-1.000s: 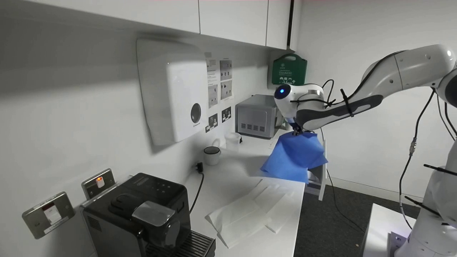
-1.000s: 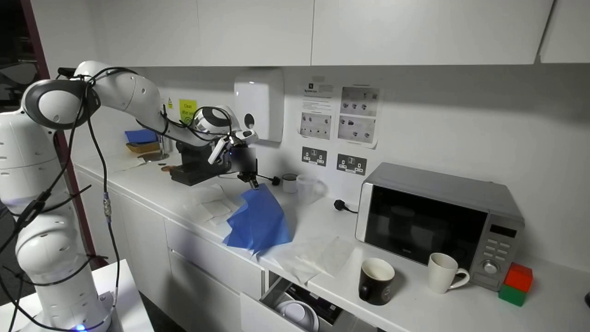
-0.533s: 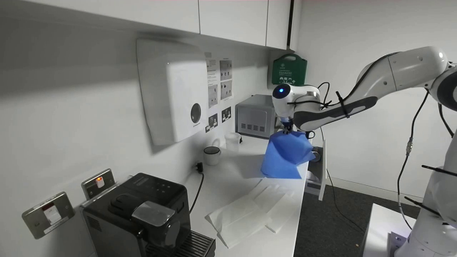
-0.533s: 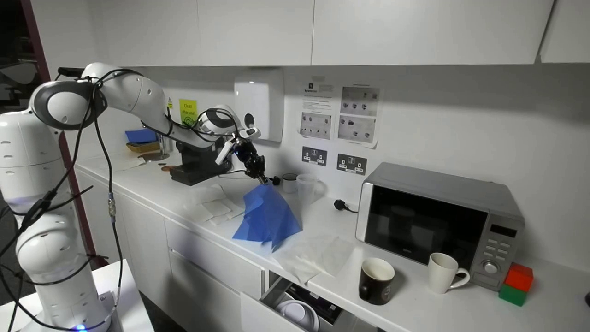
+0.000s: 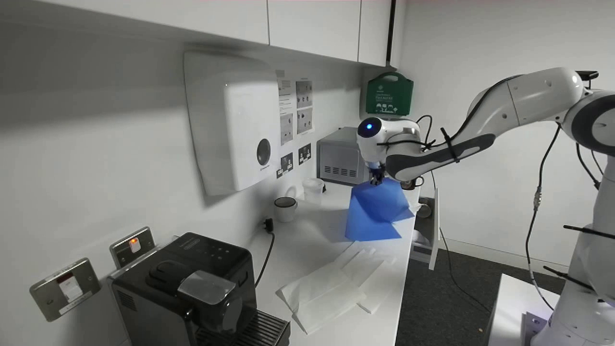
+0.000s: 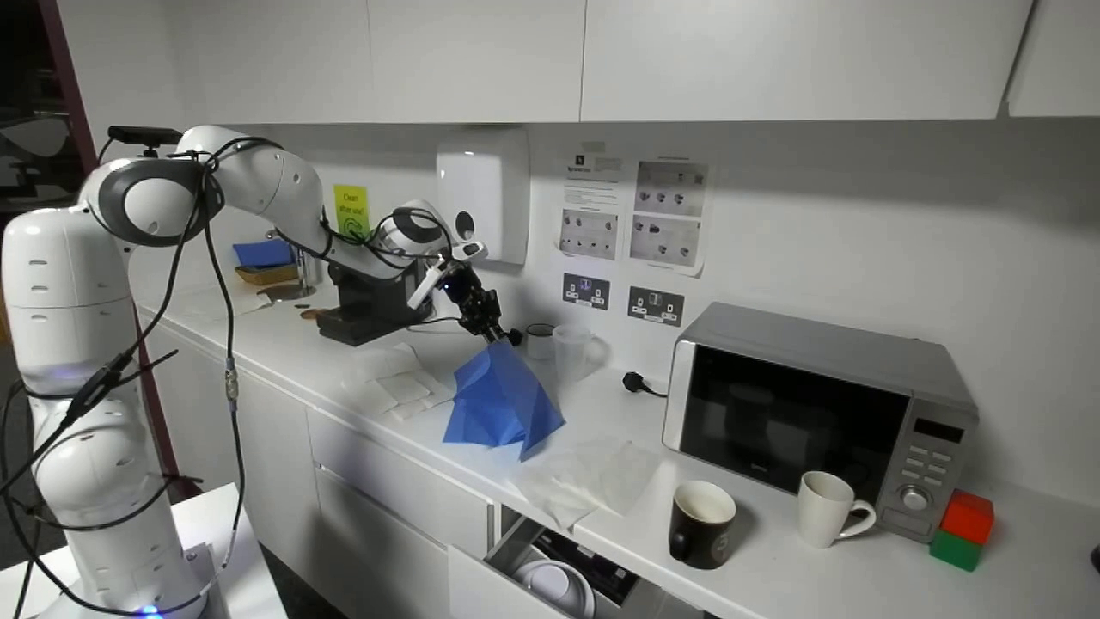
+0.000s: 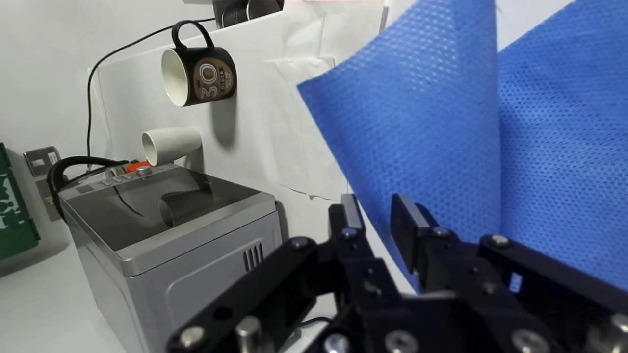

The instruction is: Fold the blue towel.

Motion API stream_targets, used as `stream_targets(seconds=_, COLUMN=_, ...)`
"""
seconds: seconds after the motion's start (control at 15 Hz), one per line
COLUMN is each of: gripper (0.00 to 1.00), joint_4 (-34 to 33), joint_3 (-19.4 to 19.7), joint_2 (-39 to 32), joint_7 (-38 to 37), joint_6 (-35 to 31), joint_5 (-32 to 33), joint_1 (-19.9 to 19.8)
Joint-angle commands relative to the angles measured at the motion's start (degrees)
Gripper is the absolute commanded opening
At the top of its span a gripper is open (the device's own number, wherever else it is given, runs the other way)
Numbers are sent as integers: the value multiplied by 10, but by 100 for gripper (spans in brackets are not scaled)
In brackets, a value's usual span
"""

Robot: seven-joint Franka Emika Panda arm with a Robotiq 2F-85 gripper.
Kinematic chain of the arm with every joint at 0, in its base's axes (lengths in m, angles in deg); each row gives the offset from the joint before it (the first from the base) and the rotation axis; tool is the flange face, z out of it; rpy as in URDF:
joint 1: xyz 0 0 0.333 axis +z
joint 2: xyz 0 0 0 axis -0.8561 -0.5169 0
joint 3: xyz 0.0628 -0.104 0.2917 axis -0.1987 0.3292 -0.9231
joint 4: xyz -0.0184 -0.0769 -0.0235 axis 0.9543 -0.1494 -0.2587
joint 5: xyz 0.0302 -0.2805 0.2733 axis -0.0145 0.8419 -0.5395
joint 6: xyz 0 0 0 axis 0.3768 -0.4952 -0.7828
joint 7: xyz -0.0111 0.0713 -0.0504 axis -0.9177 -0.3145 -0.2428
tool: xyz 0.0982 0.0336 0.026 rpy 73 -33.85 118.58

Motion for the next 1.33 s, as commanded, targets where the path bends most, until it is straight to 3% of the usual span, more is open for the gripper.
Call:
stream_targets(seconds=0.0, gripper=58, joint_4=-2, joint_3=9, joint_2=0, joint_7=-11, joint_6=-13, joint_5=-2, joint_1=1)
stream_targets(seconds=0.27, gripper=88, joint_4=17, joint_3=20, joint_2=25, joint_7=-10, joint_6=-39, joint_5=-35, joint_1=-8)
stream_targets(seconds=0.4, gripper=99, joint_4=22, joint_3=27, joint_2=30, joint_7=-8, joint_6=-57, joint_5=-49, joint_1=-12)
stream_targets(seconds=0.6, gripper=100, joint_4=23, joint_3=33, joint_2=31, joint_7=-4, joint_6=-65, joint_5=-95, joint_1=-15)
stream_targets(seconds=0.93, gripper=100, joint_4=36, joint_3=28, joint_2=38, joint_7=-4, joint_6=-49, joint_5=-287, joint_1=-11)
stream_targets(seconds=1.27, gripper=100, joint_4=89, joint_3=22, joint_2=61, joint_7=9, joint_6=-71, joint_5=-366, joint_1=-4)
